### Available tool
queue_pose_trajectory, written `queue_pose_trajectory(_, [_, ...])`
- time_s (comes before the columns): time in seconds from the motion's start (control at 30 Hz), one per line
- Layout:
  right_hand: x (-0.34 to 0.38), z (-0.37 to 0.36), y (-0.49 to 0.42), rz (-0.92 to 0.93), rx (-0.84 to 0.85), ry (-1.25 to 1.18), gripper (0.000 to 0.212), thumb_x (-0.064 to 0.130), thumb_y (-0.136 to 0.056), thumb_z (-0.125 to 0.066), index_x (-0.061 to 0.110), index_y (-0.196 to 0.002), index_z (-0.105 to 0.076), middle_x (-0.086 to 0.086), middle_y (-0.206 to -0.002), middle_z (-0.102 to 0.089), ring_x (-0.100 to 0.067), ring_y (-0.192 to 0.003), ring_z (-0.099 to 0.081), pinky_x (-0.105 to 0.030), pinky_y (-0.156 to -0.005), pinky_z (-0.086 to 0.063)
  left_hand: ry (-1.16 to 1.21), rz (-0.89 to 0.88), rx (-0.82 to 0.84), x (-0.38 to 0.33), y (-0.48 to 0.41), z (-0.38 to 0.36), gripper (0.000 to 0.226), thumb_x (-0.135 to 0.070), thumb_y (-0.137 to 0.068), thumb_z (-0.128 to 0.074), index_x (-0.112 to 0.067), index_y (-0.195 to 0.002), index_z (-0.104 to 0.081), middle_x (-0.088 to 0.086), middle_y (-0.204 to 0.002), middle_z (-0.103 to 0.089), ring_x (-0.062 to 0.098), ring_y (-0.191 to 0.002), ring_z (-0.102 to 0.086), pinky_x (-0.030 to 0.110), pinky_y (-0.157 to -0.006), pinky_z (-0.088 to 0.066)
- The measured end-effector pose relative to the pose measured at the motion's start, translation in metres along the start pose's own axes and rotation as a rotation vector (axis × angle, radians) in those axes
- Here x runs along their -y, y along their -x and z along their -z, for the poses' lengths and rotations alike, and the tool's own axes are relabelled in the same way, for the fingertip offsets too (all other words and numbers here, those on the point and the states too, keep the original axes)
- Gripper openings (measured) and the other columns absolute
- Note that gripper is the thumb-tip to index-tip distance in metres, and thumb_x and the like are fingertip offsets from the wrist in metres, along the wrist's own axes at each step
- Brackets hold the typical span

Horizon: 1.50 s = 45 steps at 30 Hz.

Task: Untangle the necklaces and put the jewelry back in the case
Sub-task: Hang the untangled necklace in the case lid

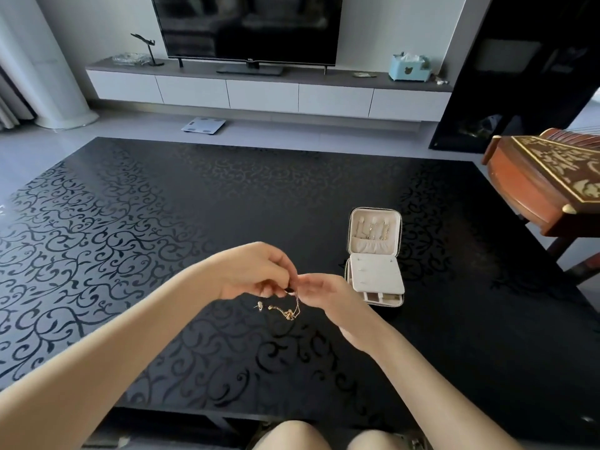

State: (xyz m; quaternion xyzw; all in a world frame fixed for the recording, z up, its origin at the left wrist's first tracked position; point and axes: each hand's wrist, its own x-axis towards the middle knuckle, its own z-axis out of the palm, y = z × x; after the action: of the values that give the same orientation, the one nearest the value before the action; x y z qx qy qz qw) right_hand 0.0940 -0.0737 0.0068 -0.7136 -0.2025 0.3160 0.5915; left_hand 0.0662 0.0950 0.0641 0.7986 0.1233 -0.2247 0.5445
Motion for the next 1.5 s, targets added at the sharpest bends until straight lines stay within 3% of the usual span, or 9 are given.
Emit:
queue_pose_trajectory(0.1, [0.01, 0.006, 0.004, 0.051, 0.038, -0.106, 0.025, 0.02, -0.095, -0.051, 0.006, -0.099, -0.071, -0.006, -0.104, -0.071, -0.019, -0.106, -0.063, -0.032, -0.099, -0.044, -0.039, -0.019, 0.039, -0.026, 0.003, 0.003, 0.024, 0.008, -0.08, -0.045, -0.006, -0.082, -0.064, 0.002, -0.065, -0.065, 0.01, -0.055, -0.052, 0.017, -0.05, -0.04])
queue_pose_trajectory(0.2, [0.02, 0.012, 0.008, 0.082, -0.006, -0.153, 0.025, 0.022, -0.094, -0.052, 0.01, -0.085, -0.071, -0.006, -0.086, -0.07, -0.021, -0.087, -0.063, -0.041, -0.096, -0.046, -0.075, -0.027, 0.043, -0.044, 0.005, 0.004, 0.023, 0.009, -0.079, -0.045, -0.005, -0.082, -0.063, 0.002, -0.067, -0.065, 0.007, -0.049, -0.047, 0.016, -0.048, -0.038])
queue_pose_trajectory(0.5, [0.036, 0.027, 0.022, 0.138, -0.095, -0.124, 0.025, 0.018, -0.093, -0.054, 0.014, -0.073, -0.067, 0.002, -0.061, -0.06, -0.008, -0.062, -0.055, -0.021, -0.072, -0.049, 0.058, -0.03, 0.122, -0.067, 0.006, 0.005, 0.017, 0.007, -0.085, -0.051, -0.004, -0.082, -0.063, 0.006, -0.067, -0.06, 0.008, -0.048, -0.047, 0.017, -0.048, -0.039])
queue_pose_trajectory(0.73, [0.02, 0.056, 0.04, 0.026, -0.008, -0.076, 0.046, 0.028, -0.095, -0.05, 0.026, -0.049, -0.052, 0.0, -0.058, -0.038, -0.014, -0.062, -0.041, -0.034, -0.087, -0.041, 0.381, -0.085, 0.09, -0.066, 0.002, 0.026, 0.02, 0.009, -0.085, -0.044, -0.003, -0.08, -0.059, 0.007, -0.065, -0.054, 0.011, -0.051, -0.045, 0.018, -0.045, -0.039])
queue_pose_trajectory(0.87, [0.012, 0.081, 0.056, 0.047, -0.083, -0.134, 0.035, 0.028, -0.089, -0.057, 0.017, -0.056, -0.054, -0.003, -0.064, -0.046, -0.014, -0.068, -0.046, -0.026, -0.084, -0.046, 0.544, -0.125, -0.07, -0.053, -0.007, 0.047, 0.024, 0.009, -0.085, -0.042, -0.007, -0.076, -0.057, 0.005, -0.064, -0.052, 0.013, -0.053, -0.049, 0.017, -0.046, -0.042])
queue_pose_trajectory(1.07, [0.011, 0.113, 0.064, 0.135, -0.224, -0.32, 0.019, 0.032, -0.073, -0.071, 0.013, -0.075, -0.07, -0.005, -0.086, -0.068, -0.019, -0.097, -0.063, -0.034, -0.099, -0.043, 0.463, -0.097, -0.18, -0.024, -0.027, 0.043, 0.025, 0.014, -0.086, -0.045, -0.007, -0.078, -0.056, 0.006, -0.062, -0.057, 0.012, -0.051, -0.056, 0.017, -0.047, -0.048])
queue_pose_trajectory(1.17, [0.017, 0.123, 0.064, 0.175, -0.303, -0.462, 0.025, 0.031, -0.072, -0.076, 0.008, -0.083, -0.07, -0.008, -0.077, -0.065, -0.027, -0.087, -0.064, -0.039, -0.089, -0.052, 0.489, -0.113, -0.224, -0.015, -0.038, 0.031, 0.025, 0.015, -0.085, -0.048, -0.006, -0.077, -0.056, 0.008, -0.065, -0.06, 0.013, -0.053, -0.06, 0.017, -0.05, -0.051])
queue_pose_trajectory(1.33, [0.048, 0.135, 0.054, 0.229, -0.583, -0.111, 0.012, 0.009, -0.09, -0.058, 0.011, -0.09, -0.069, -0.003, -0.067, -0.062, -0.017, -0.066, -0.057, -0.029, -0.061, -0.051, 0.421, -0.095, -0.289, -0.009, -0.061, -0.002, 0.017, 0.011, -0.084, -0.055, -0.005, -0.081, -0.058, 0.008, -0.07, -0.064, 0.016, -0.061, -0.066, 0.02, -0.058, -0.057])
queue_pose_trajectory(1.5, [0.102, 0.142, 0.037, 0.354, -0.581, 0.308, 0.011, 0.011, -0.09, -0.06, 0.015, -0.089, -0.07, 0.001, -0.067, -0.065, -0.007, -0.056, -0.056, -0.019, -0.053, -0.048, 0.291, -0.103, -0.288, -0.013, -0.085, -0.035, 0.012, 0.006, -0.084, -0.059, -0.006, -0.084, -0.059, 0.008, -0.076, -0.065, 0.015, -0.068, -0.066, 0.025, -0.067, -0.057])
